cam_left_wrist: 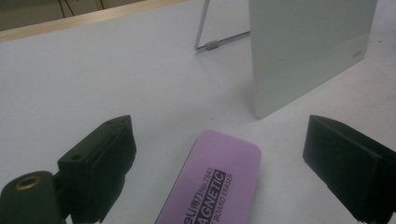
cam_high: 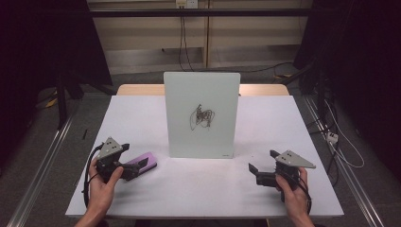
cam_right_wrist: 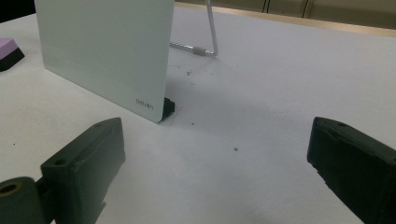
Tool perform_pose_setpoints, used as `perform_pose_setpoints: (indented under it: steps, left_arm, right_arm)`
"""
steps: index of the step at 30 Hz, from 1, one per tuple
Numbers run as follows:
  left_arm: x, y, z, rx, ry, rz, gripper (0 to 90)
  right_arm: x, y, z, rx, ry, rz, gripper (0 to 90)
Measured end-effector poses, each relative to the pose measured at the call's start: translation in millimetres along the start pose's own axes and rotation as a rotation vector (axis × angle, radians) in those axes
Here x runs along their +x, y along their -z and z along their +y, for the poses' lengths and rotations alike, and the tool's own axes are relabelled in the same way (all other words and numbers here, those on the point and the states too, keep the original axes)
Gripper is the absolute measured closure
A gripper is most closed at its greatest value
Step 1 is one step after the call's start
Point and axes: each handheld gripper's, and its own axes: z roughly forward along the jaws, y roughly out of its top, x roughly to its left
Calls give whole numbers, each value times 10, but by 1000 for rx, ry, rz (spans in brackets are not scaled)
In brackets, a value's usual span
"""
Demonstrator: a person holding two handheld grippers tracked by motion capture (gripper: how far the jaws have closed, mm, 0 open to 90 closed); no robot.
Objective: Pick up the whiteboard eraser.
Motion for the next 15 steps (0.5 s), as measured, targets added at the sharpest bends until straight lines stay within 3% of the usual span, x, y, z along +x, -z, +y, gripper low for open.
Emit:
perform_pose_setpoints:
  steps: [7,10,15]
  left_arm:
    - [63,16,10,23,-3,10,88]
    - [65,-14,-18,61,-32,-30,76]
    - [48,-55,-45,92,-64,-54,70]
  right_arm:
    - [12,1,2,3,7,4,43]
    - [14,4,4,3,9,0,42]
    - [31,4,9,3,20,2,43]
